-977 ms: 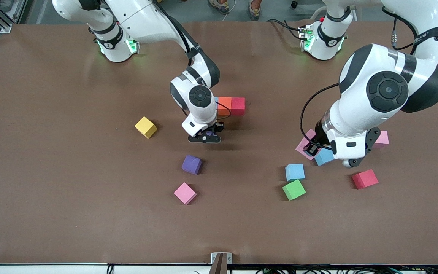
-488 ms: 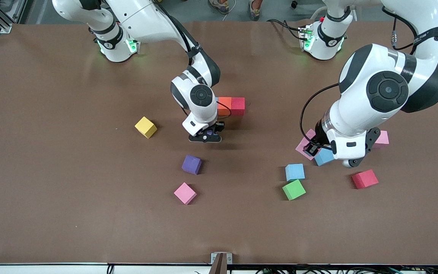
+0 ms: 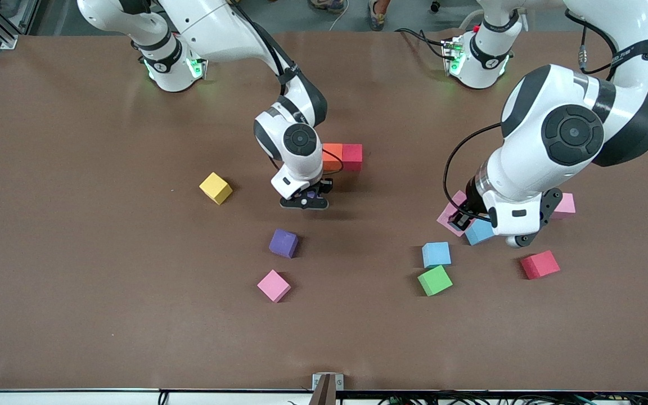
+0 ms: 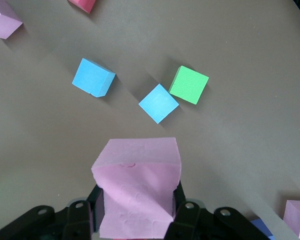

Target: Arrange 11 blocks into digit 3

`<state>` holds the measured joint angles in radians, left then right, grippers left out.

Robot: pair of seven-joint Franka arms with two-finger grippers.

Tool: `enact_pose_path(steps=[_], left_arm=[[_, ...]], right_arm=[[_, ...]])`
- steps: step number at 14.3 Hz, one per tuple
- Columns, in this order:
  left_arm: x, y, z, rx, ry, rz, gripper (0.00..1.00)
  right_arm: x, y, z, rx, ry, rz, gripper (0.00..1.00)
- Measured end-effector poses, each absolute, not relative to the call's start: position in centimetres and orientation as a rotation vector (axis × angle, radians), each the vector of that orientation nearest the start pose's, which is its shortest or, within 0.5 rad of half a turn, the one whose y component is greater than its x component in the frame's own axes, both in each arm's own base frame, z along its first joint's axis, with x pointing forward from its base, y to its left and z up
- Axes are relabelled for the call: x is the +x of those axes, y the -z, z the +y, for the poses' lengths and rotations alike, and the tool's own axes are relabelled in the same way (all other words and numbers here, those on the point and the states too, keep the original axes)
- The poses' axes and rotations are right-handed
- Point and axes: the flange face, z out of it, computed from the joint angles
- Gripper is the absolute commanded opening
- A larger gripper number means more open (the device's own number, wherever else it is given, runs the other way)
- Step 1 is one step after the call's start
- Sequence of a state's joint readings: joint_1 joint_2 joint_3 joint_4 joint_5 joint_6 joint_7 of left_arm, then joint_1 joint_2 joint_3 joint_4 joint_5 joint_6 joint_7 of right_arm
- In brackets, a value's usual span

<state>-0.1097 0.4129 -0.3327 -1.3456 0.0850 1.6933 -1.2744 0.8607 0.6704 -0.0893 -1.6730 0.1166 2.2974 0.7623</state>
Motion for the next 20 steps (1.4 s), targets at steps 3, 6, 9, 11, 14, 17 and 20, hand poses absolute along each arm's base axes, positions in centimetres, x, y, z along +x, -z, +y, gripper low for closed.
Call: enact_pose_path(steps=[3, 6, 9, 11, 14, 17, 20], left_arm=[[62.7, -49.8, -24.5, -2.864, -0.101, -1.284, 0.01], [62.7, -49.8, -24.6, -2.865, -0.102, -1.281, 0.01], [62.5, -49.8, -25.0, -2.868, -0.103, -1.274, 0.01], [62.2, -49.6, -25.7, -2.853, -0.108, -1.297, 0.01], [61.1, -48.2, -27.6, -2.81, -0.134, -1.329, 0.01], [59.7, -45.4, -29.5, -2.744, -0.172, -1.366, 0.01], [58.8, -42.8, -30.4, -2.708, -0.187, -1.394, 0.01]], right_arm=[[47.7, -21.1, 47.9, -3.15, -0.082, 0.077, 0.02], [47.7, -21.1, 48.0, -3.151, -0.082, 0.076, 0.02], [47.7, -21.1, 48.0, -3.152, -0.081, 0.073, 0.03], [47.6, -21.1, 48.0, -3.156, -0.075, 0.063, 0.05], [47.5, -21.1, 48.1, -3.16, -0.07, 0.054, 0.28], [47.5, -21.0, 48.0, -3.162, -0.072, 0.054, 1.0], [47.1, -20.2, 47.6, -3.177, -0.096, 0.056, 1.0]])
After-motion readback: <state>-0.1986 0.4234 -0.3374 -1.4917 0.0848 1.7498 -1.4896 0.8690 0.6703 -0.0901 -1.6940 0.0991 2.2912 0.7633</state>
